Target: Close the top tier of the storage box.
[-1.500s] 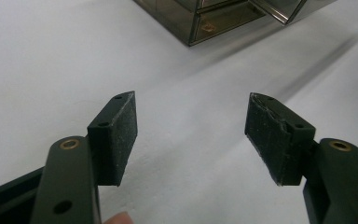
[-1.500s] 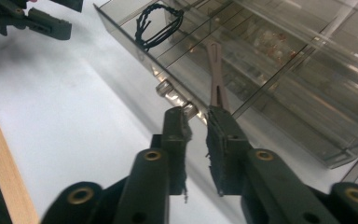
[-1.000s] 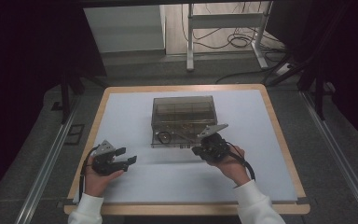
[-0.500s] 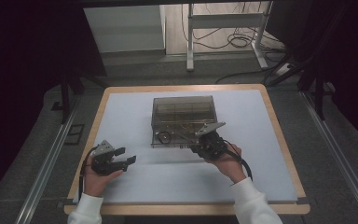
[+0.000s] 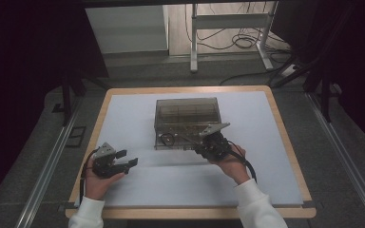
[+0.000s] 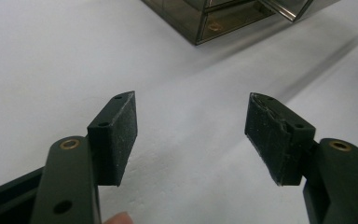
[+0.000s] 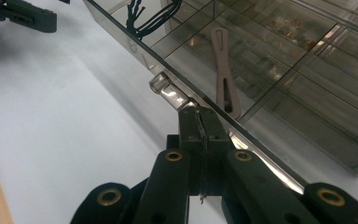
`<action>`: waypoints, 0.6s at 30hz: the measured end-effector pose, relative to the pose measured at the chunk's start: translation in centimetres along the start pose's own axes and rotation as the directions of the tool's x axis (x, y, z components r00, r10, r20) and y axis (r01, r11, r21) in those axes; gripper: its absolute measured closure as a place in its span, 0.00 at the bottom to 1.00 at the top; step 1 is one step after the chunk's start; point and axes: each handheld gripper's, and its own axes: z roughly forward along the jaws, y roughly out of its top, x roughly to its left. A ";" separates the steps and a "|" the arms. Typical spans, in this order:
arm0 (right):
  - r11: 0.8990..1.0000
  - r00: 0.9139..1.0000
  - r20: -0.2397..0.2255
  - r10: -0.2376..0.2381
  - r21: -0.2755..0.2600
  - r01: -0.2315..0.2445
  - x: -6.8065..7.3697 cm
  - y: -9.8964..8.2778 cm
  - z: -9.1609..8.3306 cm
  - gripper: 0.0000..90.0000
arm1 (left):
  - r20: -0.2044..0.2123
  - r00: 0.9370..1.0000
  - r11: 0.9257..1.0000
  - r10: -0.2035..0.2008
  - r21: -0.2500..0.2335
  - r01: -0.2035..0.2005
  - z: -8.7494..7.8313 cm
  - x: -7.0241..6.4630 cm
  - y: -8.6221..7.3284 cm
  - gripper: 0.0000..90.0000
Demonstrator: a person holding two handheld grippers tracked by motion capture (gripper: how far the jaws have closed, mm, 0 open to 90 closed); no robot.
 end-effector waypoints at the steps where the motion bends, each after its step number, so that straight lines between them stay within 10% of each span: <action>1: 1.000 1.000 0.001 -0.002 -0.001 0.002 0.0 0.0 0.0 1.00 | 0.001 1.000 1.000 -0.001 -0.001 0.001 0.0 0.0 0.0 0.38; 18: 1.000 1.000 0.014 0.016 -0.026 -0.015 -0.9 1.0 0.7 1.00 | -0.004 1.000 1.000 -0.013 -0.010 0.013 -0.3 0.2 -0.1 0.38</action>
